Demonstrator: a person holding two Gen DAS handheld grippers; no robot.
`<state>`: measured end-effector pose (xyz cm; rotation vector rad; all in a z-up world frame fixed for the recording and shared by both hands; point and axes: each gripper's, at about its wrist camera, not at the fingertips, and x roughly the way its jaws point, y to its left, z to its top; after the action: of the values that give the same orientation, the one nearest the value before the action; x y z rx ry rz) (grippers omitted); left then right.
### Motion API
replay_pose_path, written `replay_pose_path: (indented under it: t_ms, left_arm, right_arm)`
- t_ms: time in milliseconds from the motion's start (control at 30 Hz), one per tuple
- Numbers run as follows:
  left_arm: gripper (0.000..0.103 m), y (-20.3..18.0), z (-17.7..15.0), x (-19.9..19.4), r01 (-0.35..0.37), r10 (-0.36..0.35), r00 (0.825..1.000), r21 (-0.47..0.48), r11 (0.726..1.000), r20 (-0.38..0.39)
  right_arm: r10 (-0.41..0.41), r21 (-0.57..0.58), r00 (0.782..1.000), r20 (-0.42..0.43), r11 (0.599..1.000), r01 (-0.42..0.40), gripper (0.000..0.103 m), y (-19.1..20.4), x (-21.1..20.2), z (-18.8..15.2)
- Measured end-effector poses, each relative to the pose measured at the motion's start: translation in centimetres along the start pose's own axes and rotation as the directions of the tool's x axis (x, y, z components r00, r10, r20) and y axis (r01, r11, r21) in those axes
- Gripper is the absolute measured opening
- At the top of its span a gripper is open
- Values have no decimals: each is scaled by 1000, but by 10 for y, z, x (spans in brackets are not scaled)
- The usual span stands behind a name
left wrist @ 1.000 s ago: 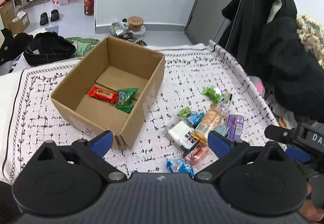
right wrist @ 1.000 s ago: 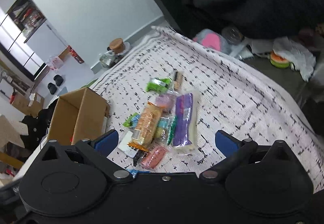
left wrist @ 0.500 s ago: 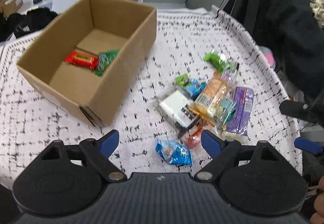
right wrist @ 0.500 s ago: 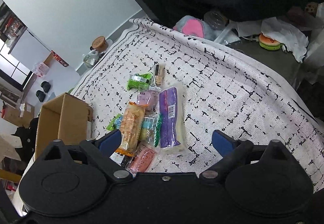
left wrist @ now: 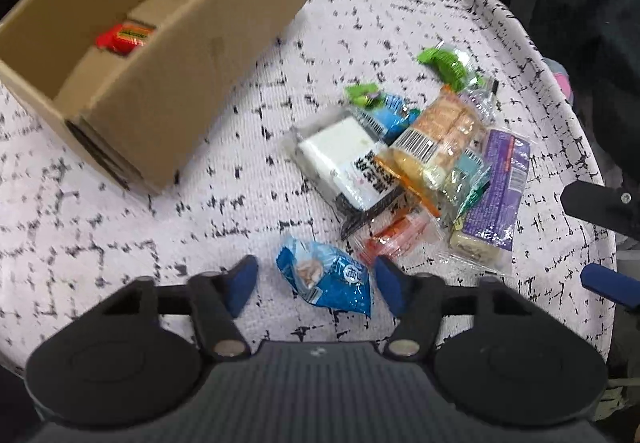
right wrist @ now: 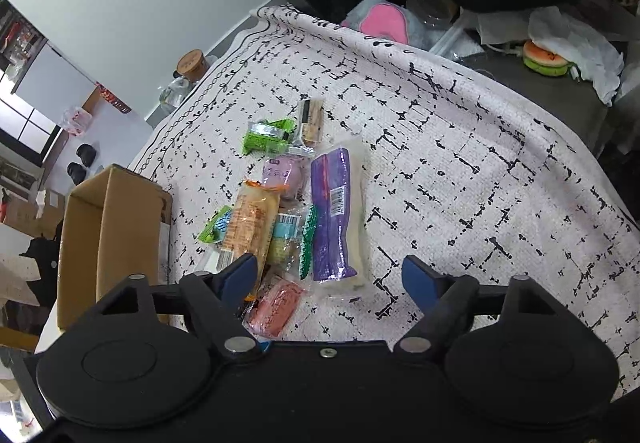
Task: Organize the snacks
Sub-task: 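Grasp the blue packet with the left tool while the right tool grasps the purple bar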
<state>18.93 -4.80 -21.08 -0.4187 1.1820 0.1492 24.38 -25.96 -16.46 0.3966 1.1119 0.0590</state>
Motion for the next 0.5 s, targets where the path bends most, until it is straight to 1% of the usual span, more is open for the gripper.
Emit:
replay_pose_path:
  t_ms: [33, 67, 100, 167, 233, 367, 500]
  left_arm:
    - [42, 1, 0, 2, 17, -17, 1000, -12, 1000, -4]
    - [39, 2, 0, 3, 27, -27, 1000, -22, 999, -2]
    - [37, 3, 1, 2, 31, -31, 1000, -30, 999, 5]
    - [34, 3, 3, -2, 17, -16, 999, -26, 1000, 31]
    - [31, 5, 7, -5, 20, -19, 999, -28, 999, 39]
    - [31, 6, 12, -9, 23, -22, 998, -12, 1000, 55]
    - [30, 9, 17, -11, 19, -19, 998, -10, 1000, 63]
  right_arm:
    - [-1, 0, 1000, 3, 1000, 1, 73, 0, 1, 0]
    - [-2, -3, 1000, 6, 1000, 2, 71, 0, 2, 0]
    - [-8, -8, 1000, 7, 1000, 8, 70, 0, 5, 0]
    - [-17, -12, 1000, 0, 1000, 17, 65, 1, 10, 2]
    - [-25, -13, 1000, -9, 1000, 25, 61, 3, 17, 4]
    - [-56, -27, 998, -17, 998, 56, 58, 8, 29, 8]
    - [-77, -32, 997, -20, 997, 76, 57, 11, 37, 10]
